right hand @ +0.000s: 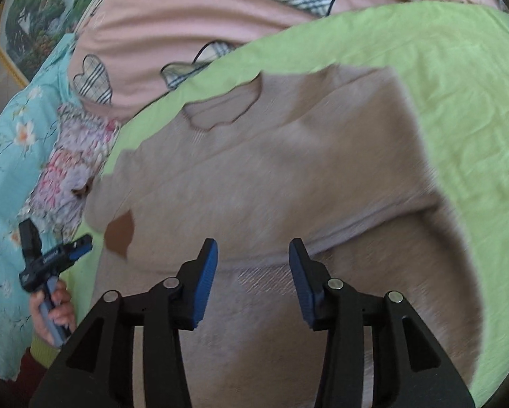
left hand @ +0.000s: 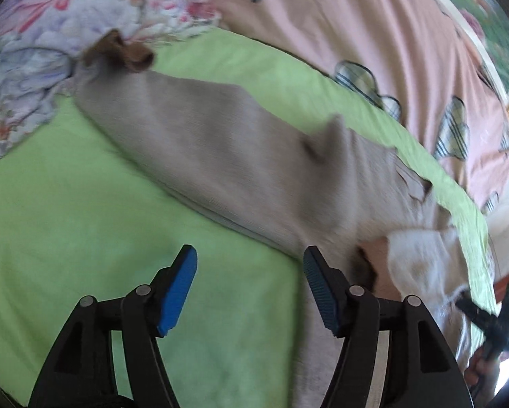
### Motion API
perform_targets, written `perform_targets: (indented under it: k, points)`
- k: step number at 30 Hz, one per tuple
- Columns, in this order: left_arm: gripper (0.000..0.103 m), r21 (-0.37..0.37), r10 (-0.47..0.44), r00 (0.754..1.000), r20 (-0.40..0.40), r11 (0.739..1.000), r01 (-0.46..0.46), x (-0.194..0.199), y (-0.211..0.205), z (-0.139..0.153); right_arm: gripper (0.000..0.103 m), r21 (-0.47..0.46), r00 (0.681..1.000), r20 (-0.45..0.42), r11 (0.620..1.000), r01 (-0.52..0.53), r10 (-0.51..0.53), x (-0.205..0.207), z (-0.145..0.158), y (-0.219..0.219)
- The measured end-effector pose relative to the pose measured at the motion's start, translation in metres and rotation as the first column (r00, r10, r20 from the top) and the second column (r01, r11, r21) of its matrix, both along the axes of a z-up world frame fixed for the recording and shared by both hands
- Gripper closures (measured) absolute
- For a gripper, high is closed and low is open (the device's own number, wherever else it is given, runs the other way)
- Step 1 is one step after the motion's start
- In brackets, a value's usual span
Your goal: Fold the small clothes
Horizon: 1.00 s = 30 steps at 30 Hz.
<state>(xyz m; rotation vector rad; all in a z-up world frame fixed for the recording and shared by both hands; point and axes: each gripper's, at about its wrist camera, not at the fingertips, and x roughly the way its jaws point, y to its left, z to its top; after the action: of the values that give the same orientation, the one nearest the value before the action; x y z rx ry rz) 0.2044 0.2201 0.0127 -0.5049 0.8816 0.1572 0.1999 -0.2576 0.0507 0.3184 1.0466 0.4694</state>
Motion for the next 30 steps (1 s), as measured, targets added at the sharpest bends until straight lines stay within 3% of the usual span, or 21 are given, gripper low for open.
perform_targets:
  k: [4,10,14,18,19,21,22,26,30]
  points:
    - [0.032,-0.006,0.114,0.993,0.001,0.993,-0.114,0.005,0.048,0.001,0.058,0.013,1.0,-0.011,1.0,-0.028,0.028,-0.013,-0.002,0.016]
    - [0.024,0.06,0.255,0.967,-0.026,0.966,-0.253,0.033,0.119,0.002,0.056,0.025,0.999,-0.014,0.999,-0.032,0.032,-0.019,0.002,0.02]
    - [0.024,-0.044,0.299,0.953,-0.046,0.953,-0.301,0.054,0.158,-0.008,0.055,0.027,0.999,-0.032,0.999,-0.029,0.03,-0.021,-0.003,0.021]
    - [0.025,-0.022,0.363,0.931,-0.029,0.931,-0.364,0.076,0.184,-0.009,0.055,0.03,0.997,-0.067,0.999,-0.034,0.036,-0.023,-0.012,0.026]
    - [0.029,-0.012,0.372,0.928,-0.025,0.928,-0.372,0.081,0.188,-0.009,0.055,0.029,0.997,-0.072,0.999,-0.039,0.041,-0.023,-0.013,0.028]
    - [0.084,0.006,0.352,0.936,-0.018,0.936,-0.352,0.088,0.19,-0.008,0.055,0.029,0.996,-0.075,0.998,-0.047,0.049,-0.026,-0.014,0.03]
    - [0.09,0.006,0.326,0.945,-0.018,0.945,-0.326,0.09,0.187,-0.007,0.055,0.032,0.996,-0.075,0.998,-0.051,0.053,-0.027,-0.013,0.03]
    - [0.094,0.086,0.259,0.964,0.062,0.961,-0.264,0.079,0.153,0.021,0.055,0.036,0.997,-0.061,0.998,-0.049,0.051,-0.033,-0.01,0.026]
    - [0.095,0.077,0.163,0.972,0.171,0.981,-0.178,0.059,0.095,0.057,0.055,0.034,0.998,-0.049,0.999,-0.037,0.039,-0.036,-0.006,0.02]
